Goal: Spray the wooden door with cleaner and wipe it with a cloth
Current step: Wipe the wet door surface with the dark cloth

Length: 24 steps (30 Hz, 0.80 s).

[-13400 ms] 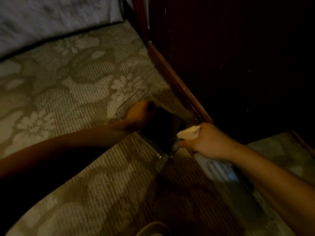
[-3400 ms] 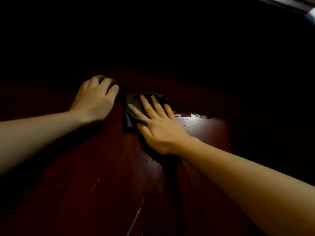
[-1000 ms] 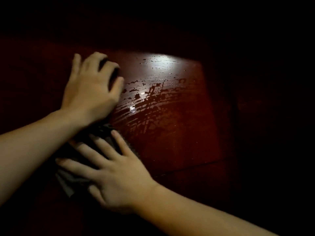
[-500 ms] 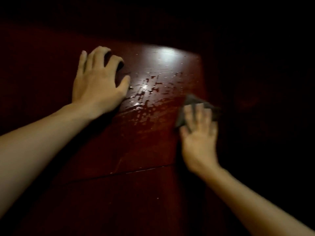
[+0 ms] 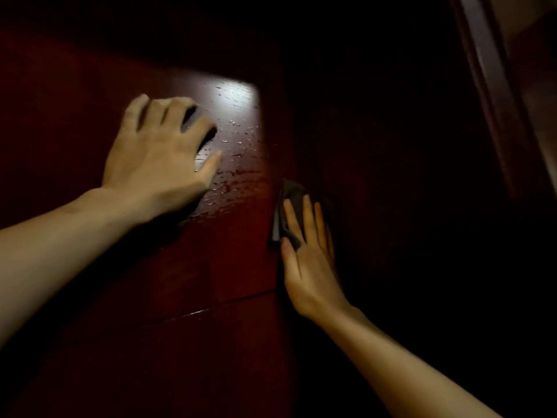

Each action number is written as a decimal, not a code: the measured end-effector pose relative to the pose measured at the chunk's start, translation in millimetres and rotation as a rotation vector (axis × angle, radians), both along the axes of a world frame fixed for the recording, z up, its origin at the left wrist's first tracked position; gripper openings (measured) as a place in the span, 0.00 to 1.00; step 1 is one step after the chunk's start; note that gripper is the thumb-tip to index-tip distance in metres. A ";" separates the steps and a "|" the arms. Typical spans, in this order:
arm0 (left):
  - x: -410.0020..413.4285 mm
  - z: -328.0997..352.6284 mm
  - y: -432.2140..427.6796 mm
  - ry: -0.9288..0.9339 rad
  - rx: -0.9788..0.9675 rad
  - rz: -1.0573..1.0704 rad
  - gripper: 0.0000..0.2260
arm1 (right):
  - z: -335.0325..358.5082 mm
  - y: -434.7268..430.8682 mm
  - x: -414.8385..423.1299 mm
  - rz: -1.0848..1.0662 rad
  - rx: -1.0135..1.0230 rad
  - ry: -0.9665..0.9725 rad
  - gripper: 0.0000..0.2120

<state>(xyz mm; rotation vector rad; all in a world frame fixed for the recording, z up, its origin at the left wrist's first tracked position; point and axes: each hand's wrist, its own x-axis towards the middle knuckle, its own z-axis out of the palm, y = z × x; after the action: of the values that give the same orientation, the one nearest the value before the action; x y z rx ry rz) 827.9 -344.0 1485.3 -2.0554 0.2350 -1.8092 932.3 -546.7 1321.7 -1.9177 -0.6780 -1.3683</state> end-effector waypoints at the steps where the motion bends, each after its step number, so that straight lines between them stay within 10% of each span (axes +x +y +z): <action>1: 1.5 -0.1 -1.5 -0.013 0.006 0.006 0.24 | 4.2 3.0 0.6 -0.012 0.006 -0.015 0.28; 11: 4.5 -4.0 1.6 -0.055 0.004 0.038 0.24 | 187.8 18.6 6.4 -0.026 0.059 -0.036 0.26; 24: -24.2 1.3 12.0 -0.036 0.026 0.083 0.24 | -49.0 32.1 -23.2 -0.069 -0.143 0.013 0.31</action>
<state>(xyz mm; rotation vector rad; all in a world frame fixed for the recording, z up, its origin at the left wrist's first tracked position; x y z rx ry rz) 803.8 -331.9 1486.5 -1.9828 0.1600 -1.7823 909.1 -514.6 1272.6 -2.0777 -0.7269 -1.3804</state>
